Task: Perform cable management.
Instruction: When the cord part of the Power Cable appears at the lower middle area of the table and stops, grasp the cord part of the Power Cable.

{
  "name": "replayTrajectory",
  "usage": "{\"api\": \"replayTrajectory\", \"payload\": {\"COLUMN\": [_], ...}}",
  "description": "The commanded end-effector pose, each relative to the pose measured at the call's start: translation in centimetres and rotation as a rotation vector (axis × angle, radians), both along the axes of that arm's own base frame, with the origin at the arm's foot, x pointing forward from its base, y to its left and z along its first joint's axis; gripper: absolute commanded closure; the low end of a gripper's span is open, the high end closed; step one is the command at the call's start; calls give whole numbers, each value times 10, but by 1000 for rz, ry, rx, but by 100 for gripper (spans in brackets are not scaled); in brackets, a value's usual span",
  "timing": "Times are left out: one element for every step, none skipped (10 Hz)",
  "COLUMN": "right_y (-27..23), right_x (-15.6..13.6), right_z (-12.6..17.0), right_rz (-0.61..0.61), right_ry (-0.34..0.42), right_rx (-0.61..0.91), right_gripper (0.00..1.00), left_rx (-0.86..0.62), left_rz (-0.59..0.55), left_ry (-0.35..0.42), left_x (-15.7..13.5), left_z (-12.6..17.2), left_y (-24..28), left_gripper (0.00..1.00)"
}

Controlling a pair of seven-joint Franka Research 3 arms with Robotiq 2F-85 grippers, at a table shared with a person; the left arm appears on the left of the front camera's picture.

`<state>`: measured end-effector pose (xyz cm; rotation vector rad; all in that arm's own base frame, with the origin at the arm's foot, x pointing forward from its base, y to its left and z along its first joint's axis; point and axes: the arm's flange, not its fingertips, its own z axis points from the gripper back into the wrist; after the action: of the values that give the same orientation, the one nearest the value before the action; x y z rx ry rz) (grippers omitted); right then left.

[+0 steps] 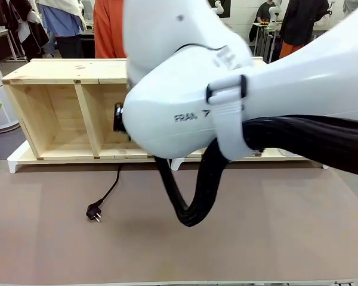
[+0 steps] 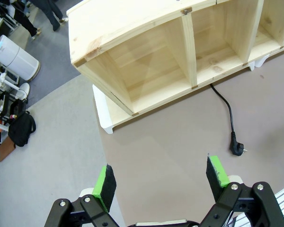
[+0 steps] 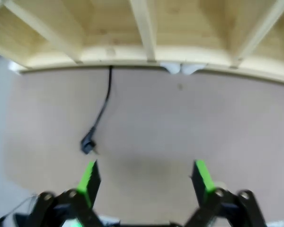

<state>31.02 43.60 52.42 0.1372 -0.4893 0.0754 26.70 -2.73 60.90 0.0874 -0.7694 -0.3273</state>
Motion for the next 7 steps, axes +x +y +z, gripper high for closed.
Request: {"api": "replayTrajectory", "payload": {"right_y": [52,66,80,92,105,119,131], "right_x": [27,34,44,50,55,58,60], "right_z": [-24,-40,-54,-65,-75,-86,-98], "right_rz": [-14,-18,-29,-36,-41,-36,-35], "right_ry": [52,62,71,85,90,99,116], "right_rx": [-51,-66,-58,-56,-55,-75,-92], "right_gripper": [0,0,0,0,0,0,0], "left_rx": [2,2,2,2,2,2,2], "left_rz": [2,2,2,2,2,2,2], "left_ry": [-1,-1,-1,-1,-1,-1,-1], "left_x": [0,0,0,0,0,0,0], "left_z": [0,0,0,0,0,0,0], "left_y": [0,0,0,0,0,0,0], "left_gripper": [0,0,0,0,0,0,0]}}
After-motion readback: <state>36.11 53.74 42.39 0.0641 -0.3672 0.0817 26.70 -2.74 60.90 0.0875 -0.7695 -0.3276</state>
